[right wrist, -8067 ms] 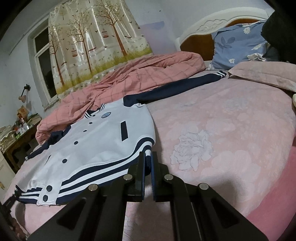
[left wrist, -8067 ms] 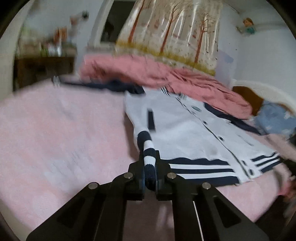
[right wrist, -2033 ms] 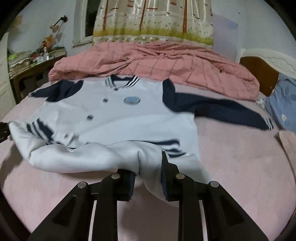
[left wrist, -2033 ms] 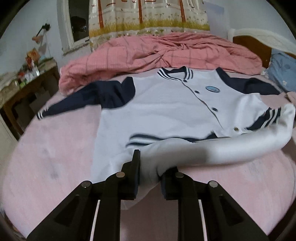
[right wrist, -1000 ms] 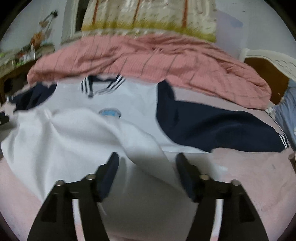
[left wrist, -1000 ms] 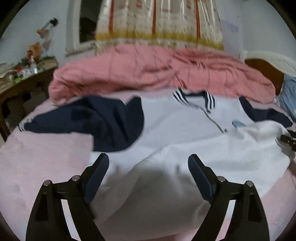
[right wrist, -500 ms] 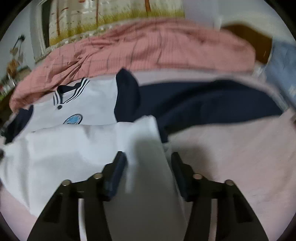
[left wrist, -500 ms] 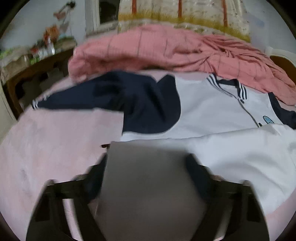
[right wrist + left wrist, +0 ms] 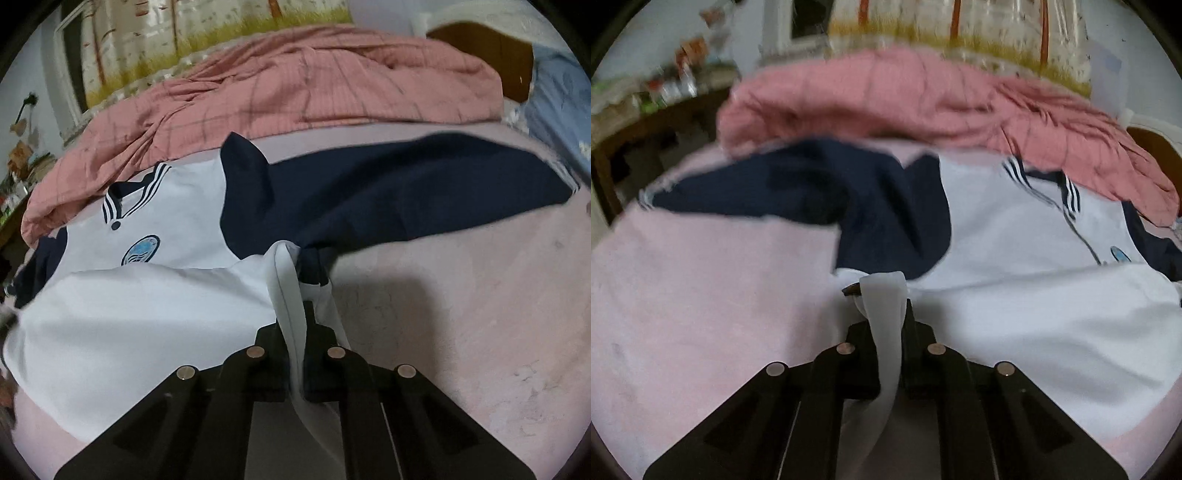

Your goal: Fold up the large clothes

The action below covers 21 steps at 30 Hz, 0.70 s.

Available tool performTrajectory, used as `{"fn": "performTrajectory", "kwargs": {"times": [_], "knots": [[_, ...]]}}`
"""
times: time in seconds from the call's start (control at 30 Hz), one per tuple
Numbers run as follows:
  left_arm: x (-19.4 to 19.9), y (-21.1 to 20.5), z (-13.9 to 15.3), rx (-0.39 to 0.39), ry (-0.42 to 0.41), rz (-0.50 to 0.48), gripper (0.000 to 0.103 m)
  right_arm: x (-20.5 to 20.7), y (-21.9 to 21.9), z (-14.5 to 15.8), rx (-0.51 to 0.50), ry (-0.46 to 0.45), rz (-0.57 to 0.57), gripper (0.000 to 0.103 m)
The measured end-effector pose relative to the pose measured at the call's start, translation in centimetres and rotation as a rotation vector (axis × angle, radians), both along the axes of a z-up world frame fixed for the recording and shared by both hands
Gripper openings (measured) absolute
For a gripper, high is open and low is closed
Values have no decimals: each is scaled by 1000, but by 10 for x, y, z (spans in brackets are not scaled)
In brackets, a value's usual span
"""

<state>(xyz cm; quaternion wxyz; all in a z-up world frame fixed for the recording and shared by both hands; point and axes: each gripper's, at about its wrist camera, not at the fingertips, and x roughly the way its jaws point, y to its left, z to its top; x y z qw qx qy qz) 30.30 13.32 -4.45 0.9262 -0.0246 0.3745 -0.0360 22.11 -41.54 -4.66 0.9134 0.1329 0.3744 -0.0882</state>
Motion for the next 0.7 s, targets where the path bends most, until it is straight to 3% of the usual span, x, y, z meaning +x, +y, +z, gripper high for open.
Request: {"fn": "performTrajectory", "kwargs": {"times": [0.13,0.17,0.2,0.23,0.27,0.3,0.33,0.37,0.4,0.5,0.57,0.63,0.67,0.7], "knots": [[8,-5,-6,24,23,-11,17,0,2,-1,-26,13,-13,7],[4,-9,-2,43,-3,-15,18,-4,4,2,-45,-5,-20,11],[-3,-10,3,57,-36,-18,26,-7,5,5,-55,-22,-24,14],[-12,-13,9,74,-76,-25,48,-15,7,11,-69,-50,-33,16],[-22,-16,17,98,-121,-23,63,-24,8,16,-82,-76,-45,26],[-31,-18,23,122,-164,-13,87,-31,9,22,-90,-94,-53,41],[-45,-20,29,148,-202,4,96,-39,11,27,-92,-117,-51,52],[-55,-20,33,152,-211,11,97,-48,12,30,-90,-137,-37,72],[-60,-17,35,138,-193,5,99,-55,13,32,-86,-146,-28,81],[-75,-8,24,41,-19,10,101,-82,8,26,-8,-141,12,83],[-82,4,10,-93,100,45,101,-96,-6,17,117,-143,12,85],[-81,10,-3,-204,141,23,100,-104,-25,6,271,-158,10,85],[-78,10,-7,-194,146,29,100,-103,-36,-3,361,-153,-3,85],[-77,7,-8,-186,131,21,89,-101,-40,-9,395,-139,-15,78]]}}
